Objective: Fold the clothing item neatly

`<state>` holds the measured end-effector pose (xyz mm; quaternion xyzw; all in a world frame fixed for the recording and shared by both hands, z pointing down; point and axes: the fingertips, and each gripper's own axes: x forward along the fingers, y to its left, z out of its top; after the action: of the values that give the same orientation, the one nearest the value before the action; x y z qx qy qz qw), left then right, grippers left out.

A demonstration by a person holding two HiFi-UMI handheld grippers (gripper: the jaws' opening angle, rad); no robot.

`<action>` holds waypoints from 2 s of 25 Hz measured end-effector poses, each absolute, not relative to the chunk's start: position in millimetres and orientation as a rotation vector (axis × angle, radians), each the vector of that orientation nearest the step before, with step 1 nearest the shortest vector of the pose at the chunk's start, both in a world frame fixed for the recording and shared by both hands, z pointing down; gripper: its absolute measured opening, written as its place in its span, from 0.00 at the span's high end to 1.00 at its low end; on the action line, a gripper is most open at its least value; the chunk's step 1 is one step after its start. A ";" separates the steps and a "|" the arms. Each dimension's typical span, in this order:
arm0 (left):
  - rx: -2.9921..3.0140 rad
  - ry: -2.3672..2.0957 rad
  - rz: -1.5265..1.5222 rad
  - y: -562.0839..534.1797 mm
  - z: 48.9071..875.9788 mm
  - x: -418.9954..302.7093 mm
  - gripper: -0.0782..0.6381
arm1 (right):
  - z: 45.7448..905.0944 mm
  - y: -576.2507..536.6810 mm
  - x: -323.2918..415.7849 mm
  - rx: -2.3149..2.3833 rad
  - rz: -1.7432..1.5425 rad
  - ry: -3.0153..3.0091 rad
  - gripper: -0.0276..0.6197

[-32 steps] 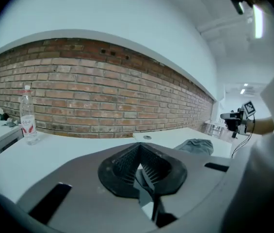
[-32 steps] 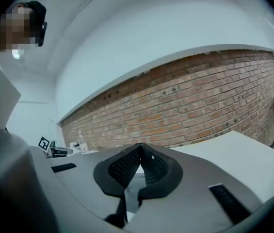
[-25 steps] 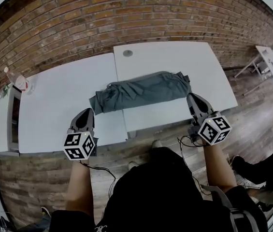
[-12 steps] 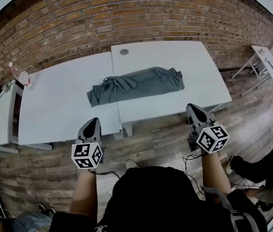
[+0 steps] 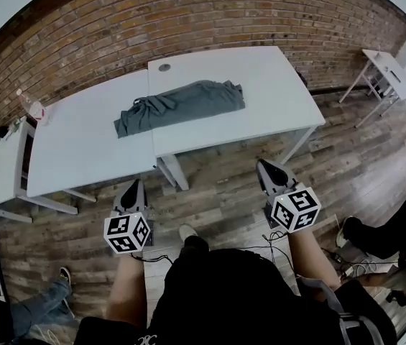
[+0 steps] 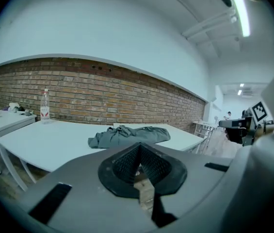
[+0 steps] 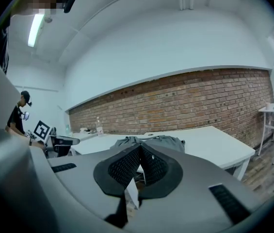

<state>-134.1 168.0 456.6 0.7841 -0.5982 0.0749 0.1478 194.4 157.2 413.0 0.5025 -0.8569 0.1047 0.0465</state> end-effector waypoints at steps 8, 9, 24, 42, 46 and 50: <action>2.265 -1.709 0.269 274.4 465.8 -67.7 0.89 | 423.4 254.6 217.2 1.435 0.324 -2.677 0.95; 2.261 -1.709 0.280 289.9 465.6 -63.0 0.89 | 426.1 267.8 218.5 1.421 0.331 -2.677 0.95; 2.308 -1.686 0.308 376.6 443.2 -7.4 0.89 | 417.7 354.6 235.7 1.433 0.392 -2.709 0.95; 2.252 -1.657 0.208 435.9 443.5 -90.0 0.89 | 413.1 405.5 133.7 1.435 0.480 -2.749 0.95; 2.247 -1.660 0.223 450.7 443.1 -106.3 0.89 | 416.7 420.5 119.2 1.424 0.473 -2.735 0.95; 2.262 -1.650 0.212 456.8 441.4 -116.7 0.89 | 414.0 430.9 109.3 1.442 0.465 -2.714 0.95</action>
<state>-116.7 456.8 441.4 0.7944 -0.5794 0.0745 0.1660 109.3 430.9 414.0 0.4637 -0.8731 0.1496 0.0167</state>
